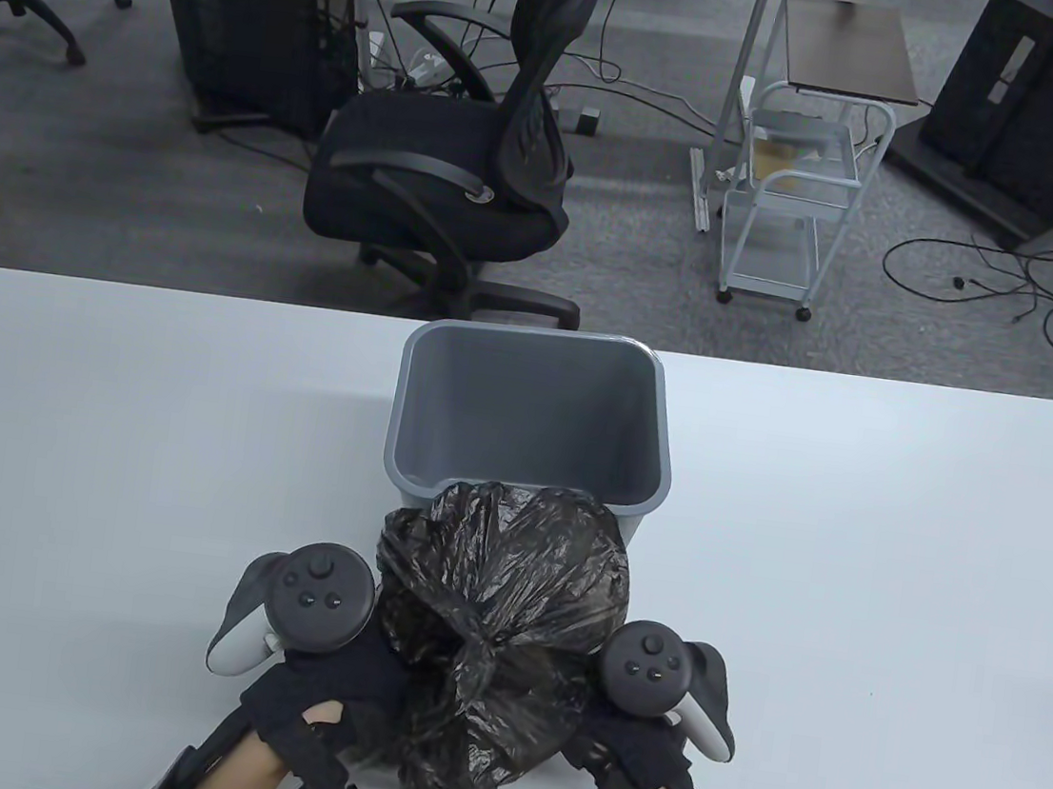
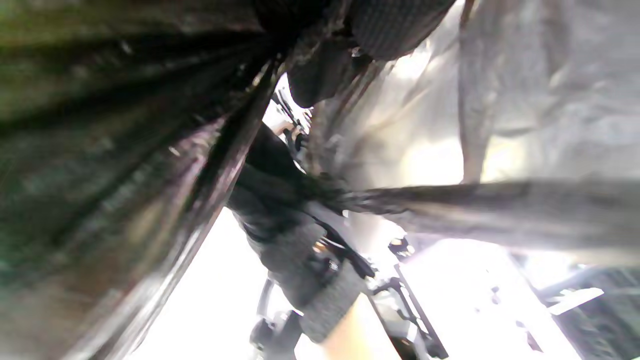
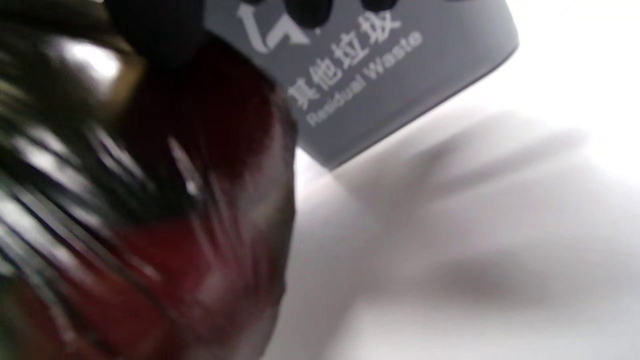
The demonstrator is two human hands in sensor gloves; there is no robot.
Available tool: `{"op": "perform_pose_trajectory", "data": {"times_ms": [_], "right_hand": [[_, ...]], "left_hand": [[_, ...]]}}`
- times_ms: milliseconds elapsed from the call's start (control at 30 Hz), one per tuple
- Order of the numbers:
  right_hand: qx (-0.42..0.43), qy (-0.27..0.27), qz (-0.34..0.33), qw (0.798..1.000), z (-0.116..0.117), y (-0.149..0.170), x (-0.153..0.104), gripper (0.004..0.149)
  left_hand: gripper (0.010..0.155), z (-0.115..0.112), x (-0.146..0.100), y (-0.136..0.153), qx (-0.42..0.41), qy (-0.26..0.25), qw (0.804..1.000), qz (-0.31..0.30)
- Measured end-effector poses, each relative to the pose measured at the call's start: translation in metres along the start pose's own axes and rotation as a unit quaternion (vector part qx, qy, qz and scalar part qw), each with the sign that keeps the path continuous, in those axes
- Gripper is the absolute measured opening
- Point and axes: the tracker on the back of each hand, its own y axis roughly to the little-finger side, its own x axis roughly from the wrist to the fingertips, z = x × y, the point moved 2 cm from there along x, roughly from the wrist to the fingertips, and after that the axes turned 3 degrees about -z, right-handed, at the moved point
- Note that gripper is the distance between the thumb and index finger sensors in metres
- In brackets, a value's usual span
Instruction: Twist garbage bag top to tighten it
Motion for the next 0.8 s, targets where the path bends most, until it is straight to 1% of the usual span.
{"op": "perform_pose_trajectory", "data": {"times_ms": [133, 233, 267, 333, 400, 467, 500, 567, 633, 700, 767, 800], "right_hand": [[0.000, -0.007, -0.001, 1.000, 0.003, 0.001, 0.001, 0.080], [0.017, 0.000, -0.003, 1.000, 0.000, 0.004, -0.001, 0.079], [0.027, 0.009, -0.004, 1.000, -0.004, 0.005, -0.003, 0.078], [0.057, 0.033, -0.012, 0.998, -0.012, 0.007, -0.010, 0.071], [0.107, 0.071, -0.037, 0.991, -0.021, 0.006, -0.022, 0.063], [0.143, 0.093, -0.056, 0.984, -0.027, -0.001, -0.031, 0.061], [0.147, 0.095, -0.066, 0.982, -0.027, -0.005, -0.034, 0.061], [0.104, 0.094, -0.099, 0.985, -0.025, -0.022, -0.040, 0.063], [0.048, 0.092, -0.117, 0.988, -0.017, -0.036, -0.043, 0.068], [-0.001, 0.084, -0.129, 0.988, -0.004, -0.049, -0.046, 0.079], [-0.031, 0.069, -0.132, 0.988, 0.009, -0.059, -0.045, 0.090], [-0.039, 0.052, -0.118, 0.991, 0.019, -0.064, -0.043, 0.097]], "left_hand": [[0.051, -0.003, 0.005, 0.003, -0.036, 0.022, 0.999, -0.030], [0.051, -0.001, 0.007, 0.011, -0.086, 0.011, 0.996, -0.031], [0.051, 0.000, 0.007, 0.016, -0.097, 0.005, 0.995, -0.020], [0.051, 0.004, 0.006, 0.022, -0.099, -0.024, 0.995, 0.005], [0.051, 0.009, 0.003, 0.028, -0.073, -0.068, 0.994, 0.047], [0.052, 0.013, 0.000, 0.030, -0.035, -0.102, 0.991, 0.078], [0.052, 0.013, -0.002, 0.030, -0.023, -0.115, 0.989, 0.090], [0.051, 0.014, -0.004, 0.029, 0.015, -0.146, 0.982, 0.121], [0.051, 0.013, -0.005, 0.028, 0.036, -0.160, 0.978, 0.133], [0.051, 0.010, -0.005, 0.025, 0.051, -0.171, 0.974, 0.138], [0.051, 0.005, -0.004, 0.021, 0.067, -0.177, 0.971, 0.142], [0.051, 0.001, -0.004, 0.017, 0.084, -0.183, 0.968, 0.149]]}}
